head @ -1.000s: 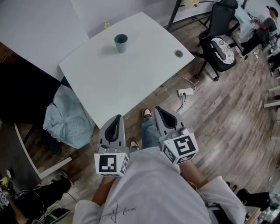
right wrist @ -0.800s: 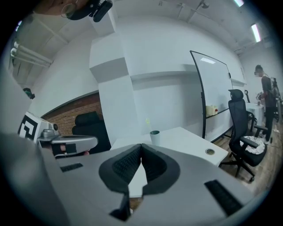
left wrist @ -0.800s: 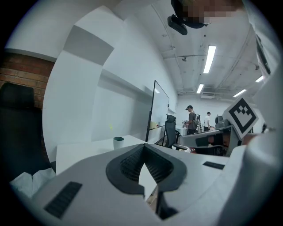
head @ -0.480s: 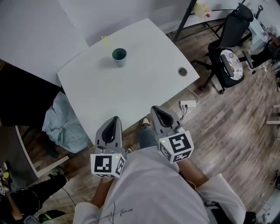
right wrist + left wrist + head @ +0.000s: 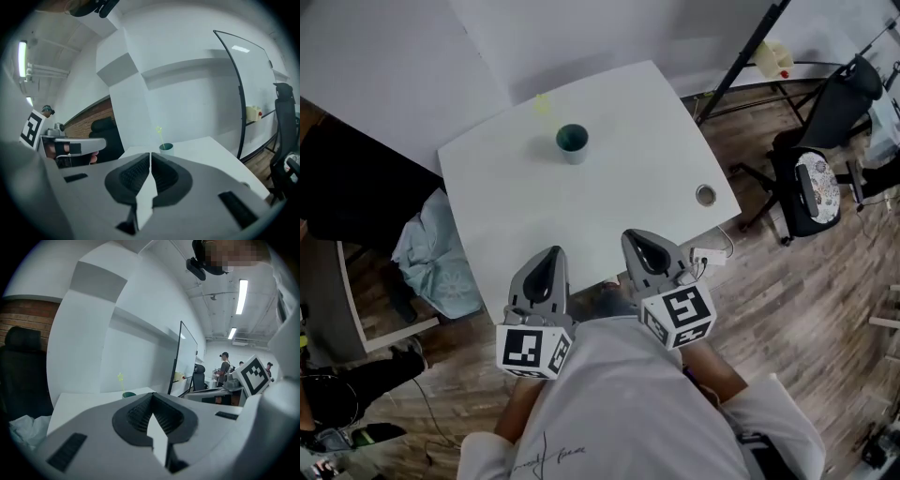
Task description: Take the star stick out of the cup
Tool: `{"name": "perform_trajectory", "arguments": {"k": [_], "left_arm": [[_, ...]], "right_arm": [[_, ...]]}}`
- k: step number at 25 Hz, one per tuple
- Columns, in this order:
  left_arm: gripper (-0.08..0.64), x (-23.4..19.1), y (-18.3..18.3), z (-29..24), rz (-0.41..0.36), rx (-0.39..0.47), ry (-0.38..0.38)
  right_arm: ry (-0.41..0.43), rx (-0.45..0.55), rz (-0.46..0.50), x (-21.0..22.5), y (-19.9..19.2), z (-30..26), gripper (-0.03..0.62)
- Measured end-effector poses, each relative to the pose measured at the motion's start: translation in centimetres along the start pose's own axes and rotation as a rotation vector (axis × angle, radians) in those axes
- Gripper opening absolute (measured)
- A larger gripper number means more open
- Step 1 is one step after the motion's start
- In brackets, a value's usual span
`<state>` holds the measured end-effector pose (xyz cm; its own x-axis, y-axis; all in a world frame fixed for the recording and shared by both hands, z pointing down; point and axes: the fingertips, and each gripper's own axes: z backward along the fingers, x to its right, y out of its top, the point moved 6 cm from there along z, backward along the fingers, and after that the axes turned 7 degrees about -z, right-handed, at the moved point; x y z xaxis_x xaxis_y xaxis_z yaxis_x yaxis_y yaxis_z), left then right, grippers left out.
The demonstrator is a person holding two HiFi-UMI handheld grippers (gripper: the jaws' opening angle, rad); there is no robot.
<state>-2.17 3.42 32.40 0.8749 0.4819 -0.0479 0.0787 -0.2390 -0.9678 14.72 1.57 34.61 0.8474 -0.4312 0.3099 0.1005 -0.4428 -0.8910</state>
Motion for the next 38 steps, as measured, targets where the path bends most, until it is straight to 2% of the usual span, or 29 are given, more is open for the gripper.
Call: {"name": "perform_trajectory", "arguments": {"k": [11, 23, 38], "left_arm": [[0.003, -1.9, 0.2, -0.3, 0.035, 0.021, 0.116], [0.003, -4.1, -0.4, -3.1, 0.082, 0.03, 0.101], [0.003, -6.5, -0.9, -5.2, 0.131, -0.021, 0.116]], "right_arm": [[0.097, -0.002, 0.06, 1.2, 2.1, -4.3, 0.008], [0.126, -0.038, 0.109, 1.8, 4.1, -9.0, 0.008], [0.139, -0.091, 0.129, 3.8, 5.5, -14.4, 0.008]]}}
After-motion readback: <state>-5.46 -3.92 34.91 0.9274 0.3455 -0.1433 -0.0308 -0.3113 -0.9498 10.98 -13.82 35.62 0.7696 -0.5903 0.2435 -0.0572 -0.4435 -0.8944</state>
